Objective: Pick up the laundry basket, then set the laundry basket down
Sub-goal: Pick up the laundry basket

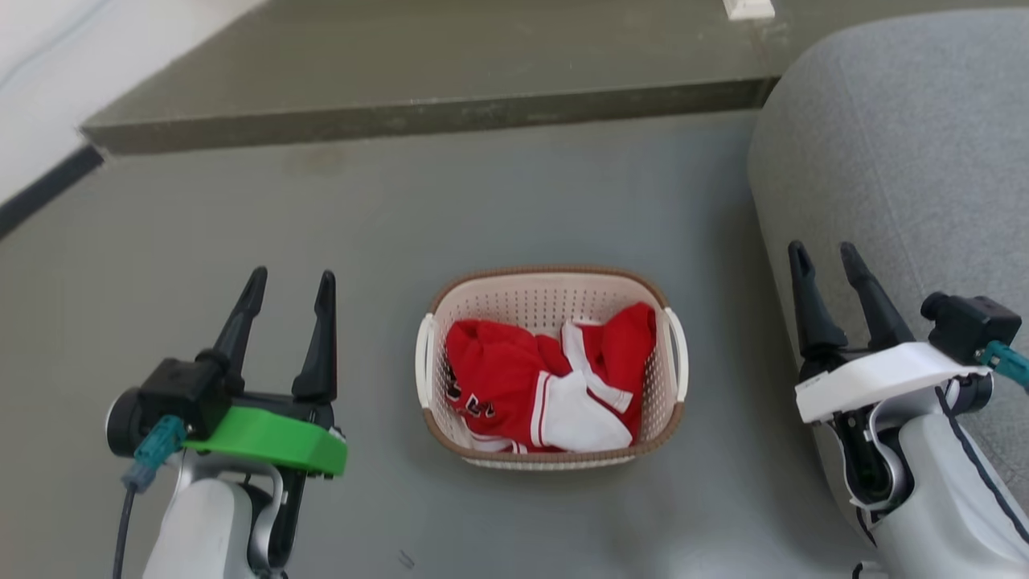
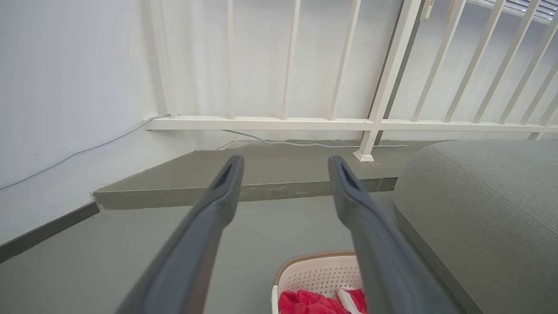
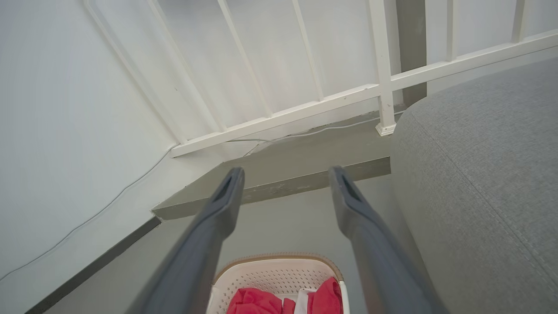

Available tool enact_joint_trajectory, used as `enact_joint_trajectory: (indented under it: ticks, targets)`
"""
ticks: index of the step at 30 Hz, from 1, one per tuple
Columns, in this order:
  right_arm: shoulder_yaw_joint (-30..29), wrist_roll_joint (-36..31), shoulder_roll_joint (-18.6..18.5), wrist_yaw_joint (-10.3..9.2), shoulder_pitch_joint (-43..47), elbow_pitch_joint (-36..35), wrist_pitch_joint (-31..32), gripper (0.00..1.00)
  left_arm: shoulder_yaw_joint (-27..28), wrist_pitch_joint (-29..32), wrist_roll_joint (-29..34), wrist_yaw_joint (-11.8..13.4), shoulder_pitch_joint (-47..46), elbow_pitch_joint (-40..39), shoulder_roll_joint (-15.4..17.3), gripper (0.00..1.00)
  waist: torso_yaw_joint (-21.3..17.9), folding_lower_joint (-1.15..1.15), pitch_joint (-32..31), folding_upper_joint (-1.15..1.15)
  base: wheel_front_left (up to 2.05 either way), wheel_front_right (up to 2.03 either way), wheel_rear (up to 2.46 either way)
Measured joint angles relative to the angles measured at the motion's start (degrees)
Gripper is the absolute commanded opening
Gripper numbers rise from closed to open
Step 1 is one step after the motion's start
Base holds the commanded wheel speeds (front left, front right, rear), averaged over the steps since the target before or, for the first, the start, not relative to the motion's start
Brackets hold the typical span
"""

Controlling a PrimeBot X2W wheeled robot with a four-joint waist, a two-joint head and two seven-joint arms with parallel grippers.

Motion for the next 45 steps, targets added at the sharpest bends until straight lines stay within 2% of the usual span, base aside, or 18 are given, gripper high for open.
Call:
enact_joint_trajectory:
  ticks: [20,45]
  targets:
    - [-0.79,-0.52,-0.56,0.08,-9.22,6.08,-0.16,1.00,-2.65,-0.08,-0.41,-0.23,-10.70,5.94,-0.24,1.00,-0.25,0.00,13.99,0.00,0.00,0.00,0.00]
    - [0.19,-0.51,-0.48,0.27,-23.95,20.75,2.58,1.00,-10.23,-0.07,-6.70,-0.24,-28.12,25.28,-0.75,1.00,1.06,0.00,30.11,0.00,0.00,0.00,0.00]
